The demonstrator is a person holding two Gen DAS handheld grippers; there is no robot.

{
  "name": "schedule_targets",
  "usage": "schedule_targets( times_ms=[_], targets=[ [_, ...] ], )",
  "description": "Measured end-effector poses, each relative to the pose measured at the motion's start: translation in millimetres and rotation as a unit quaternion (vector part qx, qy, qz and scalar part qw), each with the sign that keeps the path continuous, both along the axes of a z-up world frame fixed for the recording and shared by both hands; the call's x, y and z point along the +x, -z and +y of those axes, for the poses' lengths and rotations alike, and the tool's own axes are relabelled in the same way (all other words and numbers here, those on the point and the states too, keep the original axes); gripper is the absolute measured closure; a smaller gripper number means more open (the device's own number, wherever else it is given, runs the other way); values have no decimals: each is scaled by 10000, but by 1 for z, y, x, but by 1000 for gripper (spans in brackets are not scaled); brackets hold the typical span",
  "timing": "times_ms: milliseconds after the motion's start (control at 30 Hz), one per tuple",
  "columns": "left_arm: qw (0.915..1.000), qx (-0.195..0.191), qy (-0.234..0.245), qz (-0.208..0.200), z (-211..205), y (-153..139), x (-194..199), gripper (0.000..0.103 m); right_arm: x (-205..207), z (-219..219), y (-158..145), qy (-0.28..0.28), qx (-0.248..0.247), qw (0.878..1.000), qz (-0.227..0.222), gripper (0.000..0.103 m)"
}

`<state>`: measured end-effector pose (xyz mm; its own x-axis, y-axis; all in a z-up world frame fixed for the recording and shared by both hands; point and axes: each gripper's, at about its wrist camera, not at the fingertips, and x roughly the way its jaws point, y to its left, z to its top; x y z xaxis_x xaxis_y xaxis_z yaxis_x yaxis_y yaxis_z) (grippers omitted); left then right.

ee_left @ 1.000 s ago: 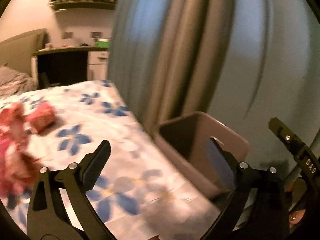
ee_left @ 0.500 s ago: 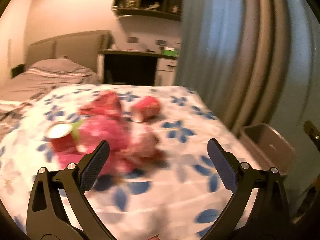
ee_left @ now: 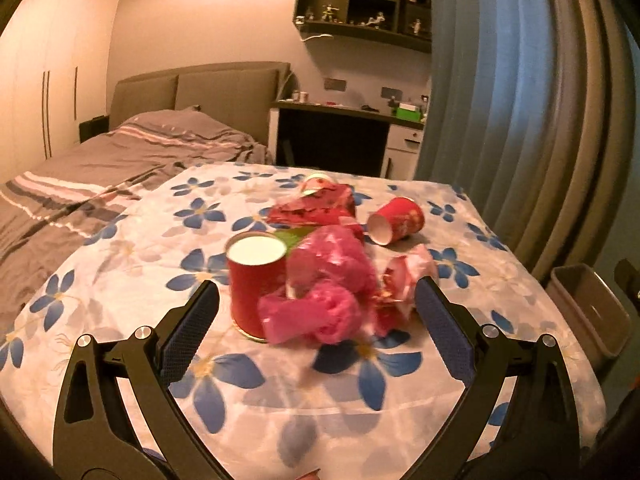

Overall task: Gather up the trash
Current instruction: 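Move both open grippers back toward the red cups and pink bags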

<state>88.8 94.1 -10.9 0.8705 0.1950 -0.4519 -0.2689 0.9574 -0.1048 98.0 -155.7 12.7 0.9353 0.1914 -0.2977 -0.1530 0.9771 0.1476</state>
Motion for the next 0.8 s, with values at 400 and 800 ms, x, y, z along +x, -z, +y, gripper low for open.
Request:
schedule_targets(
  times_ms=[400, 800],
  targets=[
    [9995, -61, -322, 19, 29, 4, -6, 6, 21, 56, 12, -595, -165, 9978, 249, 18],
    [9981, -73, -613, -4, 60, 6, -8, 6, 62, 117, 26, -1136, -306, 9906, 701, 23]
  ],
)
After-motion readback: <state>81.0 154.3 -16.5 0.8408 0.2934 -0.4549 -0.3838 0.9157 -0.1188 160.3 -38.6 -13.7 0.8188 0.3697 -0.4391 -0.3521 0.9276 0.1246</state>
